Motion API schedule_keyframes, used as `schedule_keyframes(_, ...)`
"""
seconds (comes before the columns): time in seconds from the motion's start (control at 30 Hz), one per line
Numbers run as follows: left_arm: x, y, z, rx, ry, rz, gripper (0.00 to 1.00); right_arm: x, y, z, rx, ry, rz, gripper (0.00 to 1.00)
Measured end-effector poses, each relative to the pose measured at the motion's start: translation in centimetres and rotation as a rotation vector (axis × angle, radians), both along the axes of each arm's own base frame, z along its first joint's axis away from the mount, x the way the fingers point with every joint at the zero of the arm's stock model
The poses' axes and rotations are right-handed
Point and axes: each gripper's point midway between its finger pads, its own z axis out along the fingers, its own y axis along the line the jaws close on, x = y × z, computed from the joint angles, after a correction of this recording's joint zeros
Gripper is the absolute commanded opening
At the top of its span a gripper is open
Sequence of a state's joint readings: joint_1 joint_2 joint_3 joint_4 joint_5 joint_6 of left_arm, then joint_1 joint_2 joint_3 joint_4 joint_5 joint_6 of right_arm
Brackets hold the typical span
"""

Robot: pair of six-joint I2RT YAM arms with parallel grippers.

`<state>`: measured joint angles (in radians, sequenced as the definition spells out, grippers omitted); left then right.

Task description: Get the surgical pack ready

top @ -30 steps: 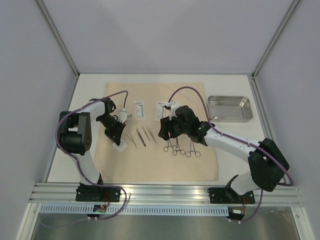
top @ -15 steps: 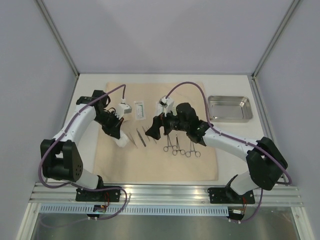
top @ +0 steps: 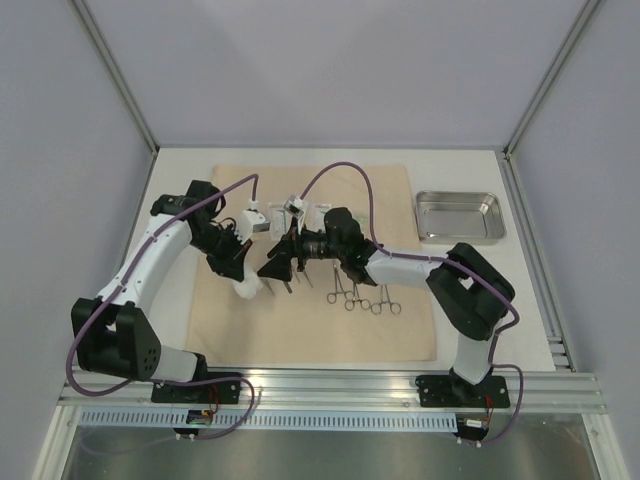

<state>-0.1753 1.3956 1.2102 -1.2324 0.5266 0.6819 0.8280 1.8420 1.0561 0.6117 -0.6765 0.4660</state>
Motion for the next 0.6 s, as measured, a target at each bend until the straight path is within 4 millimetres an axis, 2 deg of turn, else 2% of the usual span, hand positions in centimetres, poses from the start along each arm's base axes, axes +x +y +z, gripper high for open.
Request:
schedule_keyframes(0.2,-0.1,-0.4,0.2,-0.025,0.004,-0.002,0.0,-0.4,2.0,-0.8,0.013,0.037,0.042,0.85)
schedule_keyframes(0.33,-0.2,-0.7,0.4,-0.045,0.008,-0.005,0.0,-0.7,2.9,-1.5,0.006,0.057,0.059,0.77)
schedule_keyframes(0.43,-0.3,-0.9,0.5,-0.054,0.007,-0.007,0.0,-0.8,3.1,-2.0,-0.004,0.071,0.068,0.66)
schedule_keyframes(0.47,-0.4,-0.9,0.6,-0.057,0.007,-0.007,0.0,-0.8,3.1,-2.1,-0.008,0.077,0.071,0.57)
schedule_keyframes(0.6,-0.4,-0.9,0.7,-0.062,0.002,-0.01,0.0,-1.0,3.1,-2.1,-0.008,0.087,0.081,0.38)
